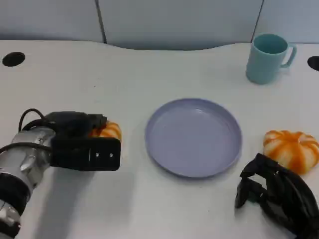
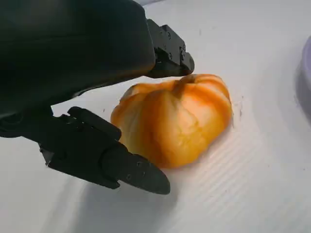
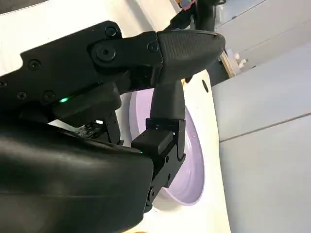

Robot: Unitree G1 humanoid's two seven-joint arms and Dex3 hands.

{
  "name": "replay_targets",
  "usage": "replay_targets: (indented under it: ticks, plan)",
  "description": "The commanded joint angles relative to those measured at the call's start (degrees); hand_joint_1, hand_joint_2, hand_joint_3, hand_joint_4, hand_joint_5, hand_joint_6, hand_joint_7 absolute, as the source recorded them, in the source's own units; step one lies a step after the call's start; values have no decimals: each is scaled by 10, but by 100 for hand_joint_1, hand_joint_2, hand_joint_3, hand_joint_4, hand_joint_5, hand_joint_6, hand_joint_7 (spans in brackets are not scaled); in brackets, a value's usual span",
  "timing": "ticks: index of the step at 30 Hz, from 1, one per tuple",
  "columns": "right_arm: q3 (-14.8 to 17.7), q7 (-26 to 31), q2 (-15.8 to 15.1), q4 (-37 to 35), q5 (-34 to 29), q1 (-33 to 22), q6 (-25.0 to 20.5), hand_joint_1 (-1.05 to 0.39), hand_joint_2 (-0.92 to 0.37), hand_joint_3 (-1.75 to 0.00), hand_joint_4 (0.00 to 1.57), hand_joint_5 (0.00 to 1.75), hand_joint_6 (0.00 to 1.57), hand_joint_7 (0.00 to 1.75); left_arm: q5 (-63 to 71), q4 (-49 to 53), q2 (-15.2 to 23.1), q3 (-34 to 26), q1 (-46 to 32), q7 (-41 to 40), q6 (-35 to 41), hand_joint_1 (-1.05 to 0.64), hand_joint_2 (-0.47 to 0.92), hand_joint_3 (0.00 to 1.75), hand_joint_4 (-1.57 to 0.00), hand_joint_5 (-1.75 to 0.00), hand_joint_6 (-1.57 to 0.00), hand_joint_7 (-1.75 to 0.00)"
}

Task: Grasp the bread from the table and place it into the plate.

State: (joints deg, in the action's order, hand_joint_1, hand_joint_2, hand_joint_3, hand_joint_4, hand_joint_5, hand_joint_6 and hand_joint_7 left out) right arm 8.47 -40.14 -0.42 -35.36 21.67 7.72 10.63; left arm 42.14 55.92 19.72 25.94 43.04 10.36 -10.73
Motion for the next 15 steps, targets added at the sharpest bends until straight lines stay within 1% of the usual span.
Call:
replay_targets:
  ticks: [1, 4, 8, 13, 14, 15]
  plan:
    - [4, 5, -5, 10, 1, -10, -7, -58, -92, -32, 59, 175, 58, 142, -4, 62, -11, 12, 31, -10, 2, -46, 74, 0, -1, -8, -20, -2]
    - [3, 5, -6, 21, 1, -17, -9, -57, -92, -32, 58, 174, 57, 142, 5, 101, -22, 28, 44, -24, 5, -45, 74, 0, -1, -8, -21, -2]
    - [2, 6, -6, 26, 0, -19, -12, -57, -92, -33, 58, 175, 56, 142, 1, 119, -26, 37, 52, -33, 1, -45, 74, 0, -1, -9, -21, -1]
    - [5, 1, -8, 27, 5, -19, -15, -57, -92, -31, 60, 175, 57, 143, 24, 164, -42, 69, 53, -105, 7, -45, 74, 0, -6, -11, -25, -3]
    - [6, -1, -9, 27, 6, -19, -17, -57, -92, -30, 60, 175, 57, 142, 26, 168, -43, 73, 52, -120, 8, -37, 75, 0, -11, -13, -27, -3]
    - [7, -3, -9, 26, 7, -19, -18, -57, -92, -30, 60, 175, 57, 142, 27, 172, -44, 75, 51, -130, 7, -34, 75, 0, -12, -13, -28, -3]
